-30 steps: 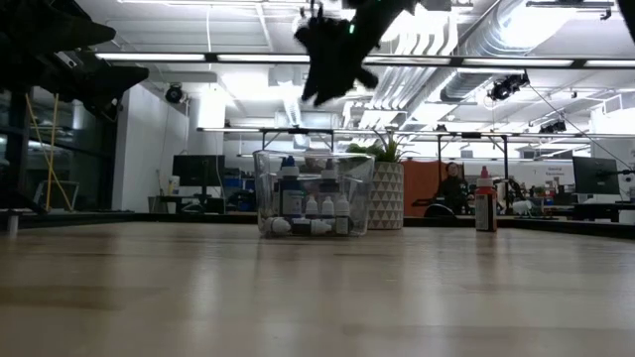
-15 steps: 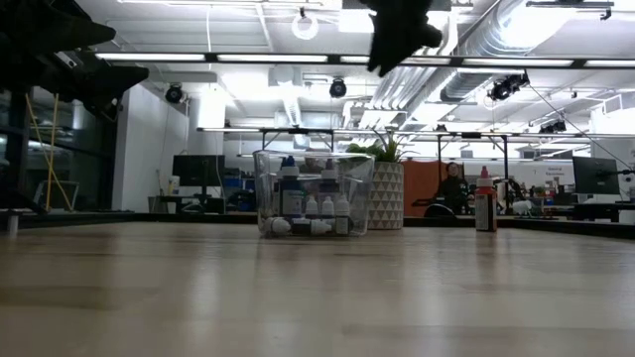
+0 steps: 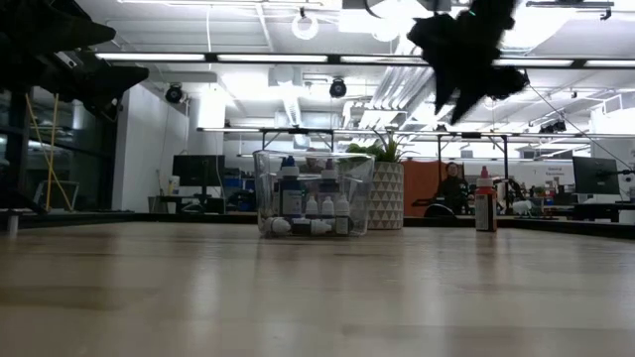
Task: Pick & Place food coloring
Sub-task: Put the big pink food coloring bottle into the transparent bin
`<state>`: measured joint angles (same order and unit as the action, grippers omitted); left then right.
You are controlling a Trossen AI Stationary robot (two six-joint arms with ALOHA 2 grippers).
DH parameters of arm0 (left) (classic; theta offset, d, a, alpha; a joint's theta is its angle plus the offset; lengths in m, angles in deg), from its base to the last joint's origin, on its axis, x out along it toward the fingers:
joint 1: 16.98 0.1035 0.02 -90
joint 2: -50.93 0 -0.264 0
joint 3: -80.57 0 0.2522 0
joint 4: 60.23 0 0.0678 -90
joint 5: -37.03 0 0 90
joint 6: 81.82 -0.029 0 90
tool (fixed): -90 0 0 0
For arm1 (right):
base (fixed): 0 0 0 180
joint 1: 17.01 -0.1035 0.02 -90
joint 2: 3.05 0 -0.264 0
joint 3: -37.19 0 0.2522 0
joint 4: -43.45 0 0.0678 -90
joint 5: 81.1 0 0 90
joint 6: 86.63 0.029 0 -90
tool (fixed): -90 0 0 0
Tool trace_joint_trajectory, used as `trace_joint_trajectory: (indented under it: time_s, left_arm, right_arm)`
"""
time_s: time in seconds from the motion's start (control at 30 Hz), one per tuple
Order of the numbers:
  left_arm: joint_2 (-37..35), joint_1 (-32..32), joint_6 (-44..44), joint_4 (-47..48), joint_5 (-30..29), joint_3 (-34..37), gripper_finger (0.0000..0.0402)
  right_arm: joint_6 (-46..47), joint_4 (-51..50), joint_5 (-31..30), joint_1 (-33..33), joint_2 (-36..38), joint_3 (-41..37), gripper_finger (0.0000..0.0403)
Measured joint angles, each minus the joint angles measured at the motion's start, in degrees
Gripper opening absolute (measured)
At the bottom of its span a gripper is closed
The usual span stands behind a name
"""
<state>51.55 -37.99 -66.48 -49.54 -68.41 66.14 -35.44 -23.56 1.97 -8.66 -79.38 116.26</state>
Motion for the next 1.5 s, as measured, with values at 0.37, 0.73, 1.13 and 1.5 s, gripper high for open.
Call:
trace_joint_trajectory:
  time_s: [0.37,0.73,1.13,1.5]
  left_arm:
    - [-0.02,0.02,0.00,0.00,0.00,0.00,0.0271]
    - [-0.02,0.00,0.00,0.00,-0.02,0.00,0.0271]
    - [-0.01,0.00,0.00,0.00,-0.01,0.00,0.0271]
    - [-0.01,0.02,0.00,0.00,-0.02,0.00,0.0271]
  right_arm:
    - [8.74,-4.60,-13.26,-0.60,9.80,-12.38,0.0147]
    - [4.05,-2.30,-21.75,4.03,11.16,-16.57,0.0147]
    - [-4.57,16.94,-24.19,6.55,12.43,-24.55,0.0173]
    - [-10.94,33.79,-47.36,-1.61,21.49,-39.17,0.0265]
